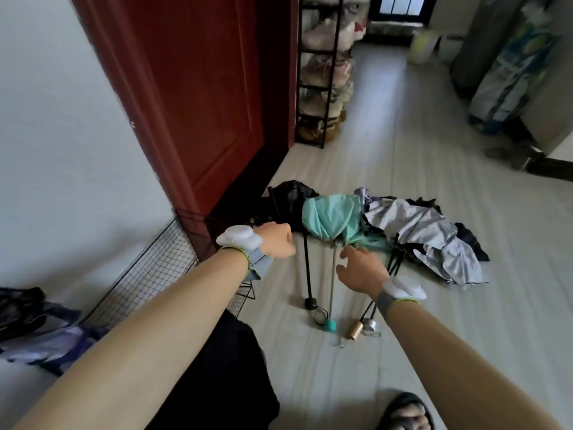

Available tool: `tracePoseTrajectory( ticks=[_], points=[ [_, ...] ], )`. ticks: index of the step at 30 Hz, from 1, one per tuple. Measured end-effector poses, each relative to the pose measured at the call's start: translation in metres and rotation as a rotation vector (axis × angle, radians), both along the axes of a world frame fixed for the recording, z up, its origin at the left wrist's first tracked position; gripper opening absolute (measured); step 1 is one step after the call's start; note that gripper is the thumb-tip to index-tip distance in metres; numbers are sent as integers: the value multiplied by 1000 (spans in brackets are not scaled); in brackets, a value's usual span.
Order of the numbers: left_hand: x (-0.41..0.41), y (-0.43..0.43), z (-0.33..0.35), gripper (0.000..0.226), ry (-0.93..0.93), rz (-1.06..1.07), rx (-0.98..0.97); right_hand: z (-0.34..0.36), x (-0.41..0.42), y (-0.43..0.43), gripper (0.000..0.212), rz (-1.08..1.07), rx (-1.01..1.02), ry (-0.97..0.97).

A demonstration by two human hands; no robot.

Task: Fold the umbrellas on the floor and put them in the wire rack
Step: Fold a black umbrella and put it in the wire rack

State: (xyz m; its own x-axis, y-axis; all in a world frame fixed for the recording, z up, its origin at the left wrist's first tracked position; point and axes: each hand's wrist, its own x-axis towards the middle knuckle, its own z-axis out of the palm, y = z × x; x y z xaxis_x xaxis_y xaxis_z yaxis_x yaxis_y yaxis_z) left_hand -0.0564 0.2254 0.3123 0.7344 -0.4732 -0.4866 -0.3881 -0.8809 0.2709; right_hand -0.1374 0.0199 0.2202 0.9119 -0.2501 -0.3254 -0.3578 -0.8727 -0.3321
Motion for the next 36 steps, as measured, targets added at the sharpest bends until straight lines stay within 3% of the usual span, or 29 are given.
tracePoseTrajectory(
  ticks=[3, 6, 10, 15, 19, 24, 30, 33, 36],
  points=[
    [18, -36, -46, 14, 47, -54, 134, -38, 2, -22, 46, -34, 13, 108],
    [30, -65, -101, 37, 134, -39, 207, -83, 5, -36, 46, -43, 40, 200],
    [38, -88, -169, 38, 197, 21, 215, -126, 15, -39, 49, 5, 72, 289],
    [65, -111, -255, 57, 292, 204, 233, -187, 45, -38, 52, 123, 71, 386],
    [81, -128, -302, 55, 317, 408, 179, -221, 61, -37, 52, 207, 20, 406],
    [87, -150, -326, 51, 349, 675, 37, -252, 60, -47, 55, 224, -35, 406],
    [104, -145, -349, 42, 397, 994, -46, -258, 46, -71, 42, 19, -29, 380],
    [108, -134, -317, 44, 308, 1111, -151, -249, 42, -76, 45, -103, -15, 434],
    [109, -120, -277, 49, 206, 1099, -173, -231, 40, -76, 44, -196, -20, 545]
  ],
)
